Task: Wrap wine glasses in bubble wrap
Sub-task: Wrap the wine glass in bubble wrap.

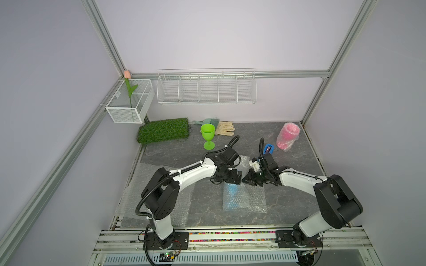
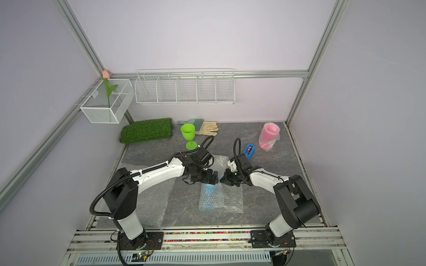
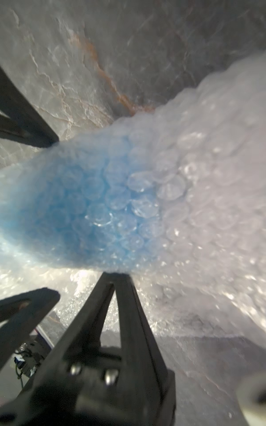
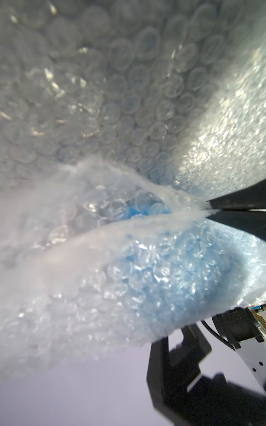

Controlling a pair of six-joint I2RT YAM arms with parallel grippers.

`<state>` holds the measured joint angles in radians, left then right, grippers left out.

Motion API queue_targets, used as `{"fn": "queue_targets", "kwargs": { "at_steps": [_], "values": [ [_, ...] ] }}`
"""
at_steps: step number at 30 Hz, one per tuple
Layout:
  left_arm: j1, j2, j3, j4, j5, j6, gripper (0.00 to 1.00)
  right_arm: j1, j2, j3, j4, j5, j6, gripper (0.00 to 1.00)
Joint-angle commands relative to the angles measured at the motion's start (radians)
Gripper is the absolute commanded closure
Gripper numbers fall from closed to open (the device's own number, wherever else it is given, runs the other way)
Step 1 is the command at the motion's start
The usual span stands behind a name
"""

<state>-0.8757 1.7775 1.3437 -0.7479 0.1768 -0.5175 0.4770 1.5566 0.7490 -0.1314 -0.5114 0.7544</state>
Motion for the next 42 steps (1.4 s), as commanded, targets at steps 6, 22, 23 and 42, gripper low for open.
{"fn": "queue_targets", "kwargs": {
  "at_steps": [6,22,23,42],
  "values": [
    [0.0,0.106,0.134,-0.095,-0.012,0.041,0.01,-0.015,0.01,0.019,-0.106,0.068,-0.074,0.93],
    [-0.001,0.2,0.073,-0.011,0.037,0.007,0.03,-0.02,0.013,0.069,-0.179,0.124,-0.133,0.92],
    [0.001,0.197,0.063,-0.003,0.038,0.003,0.04,-0.02,0.008,0.074,-0.189,0.131,-0.135,0.91],
    [0.197,-0.015,-0.317,0.436,0.342,-0.111,0.14,0.145,-0.042,0.103,-0.309,0.029,-0.116,0.68]
  ]
}}
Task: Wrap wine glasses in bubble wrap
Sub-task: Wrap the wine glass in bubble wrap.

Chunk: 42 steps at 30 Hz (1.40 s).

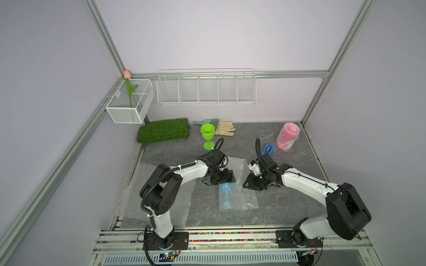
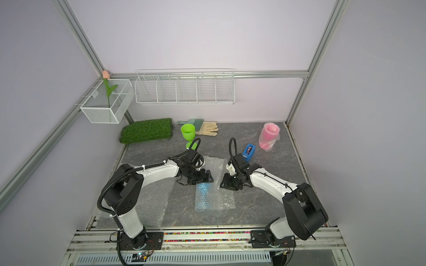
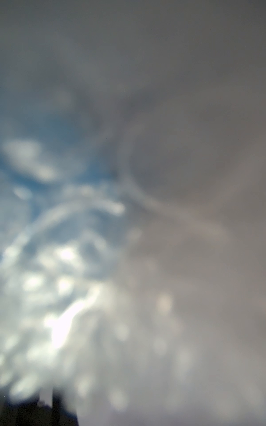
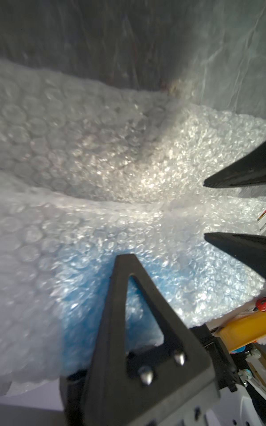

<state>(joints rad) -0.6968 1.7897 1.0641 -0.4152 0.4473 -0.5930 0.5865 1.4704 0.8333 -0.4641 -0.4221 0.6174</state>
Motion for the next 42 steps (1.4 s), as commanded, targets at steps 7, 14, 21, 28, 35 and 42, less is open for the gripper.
{"fn": "queue_targets", "kwargs": {
  "at_steps": [7,14,21,28,35,42],
  "values": [
    [0.075,-0.076,-0.136,0.265,0.159,-0.1,0.17,0.145,0.207,0.072,0.184,-0.126,0.102,0.82],
    [0.082,-0.073,-0.134,0.221,0.1,-0.086,0.22,0.162,0.267,0.02,0.319,-0.195,0.137,0.87],
    [0.07,-0.041,-0.052,0.059,-0.038,-0.028,0.25,0.155,0.237,-0.018,0.236,-0.244,0.07,0.89],
    [0.047,-0.009,-0.024,0.043,-0.048,-0.022,0.29,0.031,0.117,-0.025,0.115,-0.154,0.036,0.82],
    [0.03,0.0,-0.012,0.036,-0.045,-0.02,0.34,-0.045,0.282,0.14,0.187,-0.172,0.034,0.83],
    [0.013,0.007,0.014,0.009,-0.035,0.002,0.38,-0.054,0.491,0.322,0.244,-0.212,0.043,0.85]
  ]
}}
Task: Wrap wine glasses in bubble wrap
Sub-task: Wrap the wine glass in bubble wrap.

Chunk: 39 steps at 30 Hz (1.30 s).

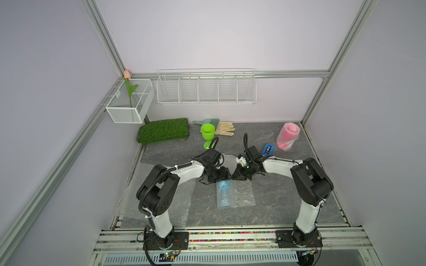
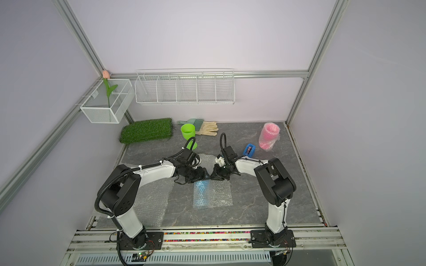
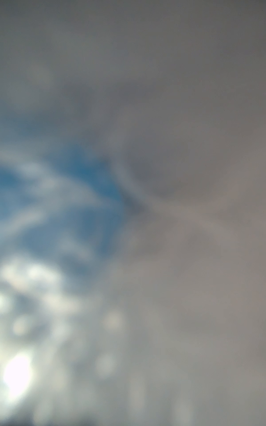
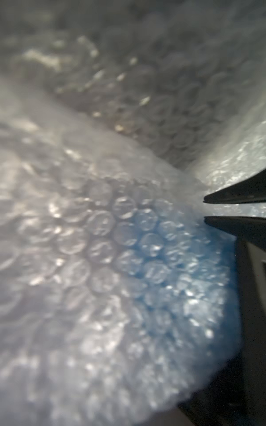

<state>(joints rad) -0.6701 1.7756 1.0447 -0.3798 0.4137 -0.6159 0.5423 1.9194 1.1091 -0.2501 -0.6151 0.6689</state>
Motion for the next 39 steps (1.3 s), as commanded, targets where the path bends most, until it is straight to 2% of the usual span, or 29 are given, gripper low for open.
{"fn": "queue_targets", "kwargs": {
  "at_steps": [1,10,17,23,28,32,36,39],
  "values": [
    [-0.018,0.023,0.04,-0.038,-0.004,0.031,0.38,-0.015,0.064,0.068,0.032,-0.011,-0.009,0.86],
    [-0.057,0.088,0.12,-0.154,-0.057,0.058,0.4,-0.091,0.173,0.204,0.081,-0.012,-0.002,0.88],
    [-0.066,0.143,0.182,-0.254,-0.129,0.063,0.4,-0.12,0.25,0.312,0.075,-0.071,-0.026,0.88],
    [-0.079,0.2,0.268,-0.389,-0.255,0.058,0.4,-0.152,0.197,0.345,-0.05,0.027,-0.095,0.86],
    [-0.086,0.222,0.295,-0.426,-0.285,0.043,0.4,-0.167,0.062,0.309,-0.23,0.166,-0.197,0.73],
    [-0.087,0.228,0.302,-0.427,-0.277,0.039,0.4,-0.206,-0.071,0.147,-0.242,0.106,-0.198,0.51],
    [-0.086,0.219,0.299,-0.419,-0.273,0.034,0.4,-0.216,-0.208,-0.018,-0.3,0.155,-0.24,0.37],
    [-0.086,0.213,0.3,-0.416,-0.27,0.034,0.4,-0.215,-0.281,-0.147,-0.315,0.121,-0.252,0.25]
  ]
}}
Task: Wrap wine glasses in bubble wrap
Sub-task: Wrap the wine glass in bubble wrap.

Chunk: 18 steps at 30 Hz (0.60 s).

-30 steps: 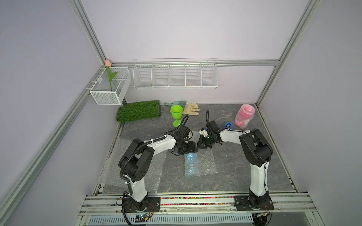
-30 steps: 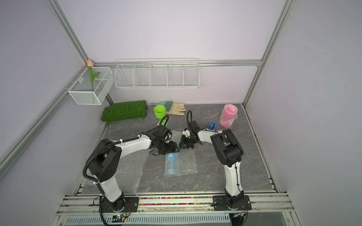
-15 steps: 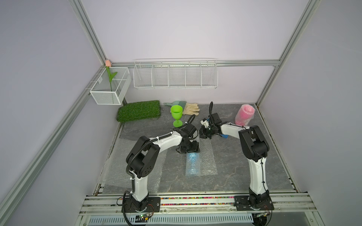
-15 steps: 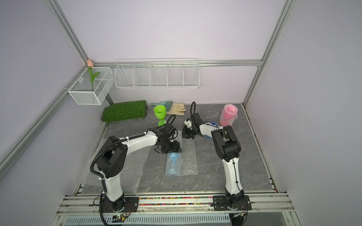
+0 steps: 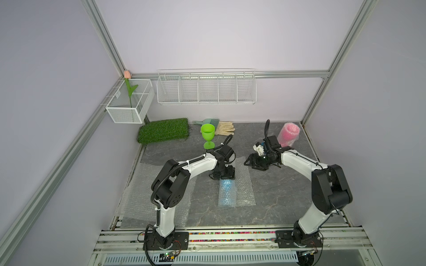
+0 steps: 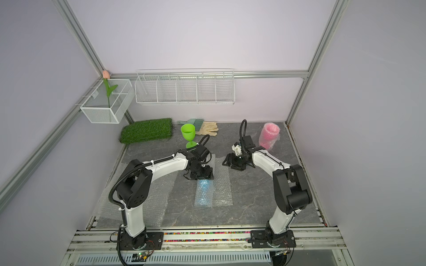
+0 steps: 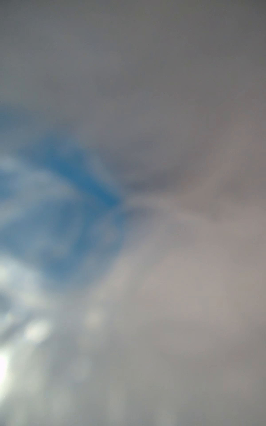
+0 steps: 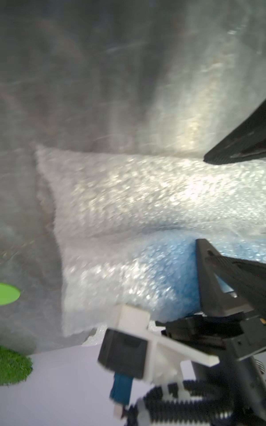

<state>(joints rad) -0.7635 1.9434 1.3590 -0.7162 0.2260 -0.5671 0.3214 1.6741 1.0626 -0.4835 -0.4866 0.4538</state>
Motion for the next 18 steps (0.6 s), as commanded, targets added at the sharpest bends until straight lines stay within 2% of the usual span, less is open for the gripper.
{"fn": "queue_targets", "kwargs": {
  "at_steps": [1,8,11,14,18],
  "values": [
    [0.008,0.043,-0.016,-0.08,-0.083,-0.013,0.4,0.007,-0.059,-0.148,-0.071,-0.025,-0.03,0.22],
    [0.008,0.044,-0.022,-0.075,-0.079,-0.014,0.4,0.07,-0.167,-0.404,0.032,-0.101,0.063,0.14],
    [0.008,0.047,-0.02,-0.069,-0.072,-0.016,0.4,0.109,-0.159,-0.469,0.184,-0.188,0.15,0.14],
    [0.007,0.049,-0.016,-0.068,-0.069,-0.017,0.4,0.133,-0.133,-0.507,0.391,-0.267,0.261,0.16],
    [0.007,0.052,-0.009,-0.075,-0.071,-0.016,0.4,0.137,-0.099,-0.508,0.551,-0.306,0.347,0.25]
  ]
}}
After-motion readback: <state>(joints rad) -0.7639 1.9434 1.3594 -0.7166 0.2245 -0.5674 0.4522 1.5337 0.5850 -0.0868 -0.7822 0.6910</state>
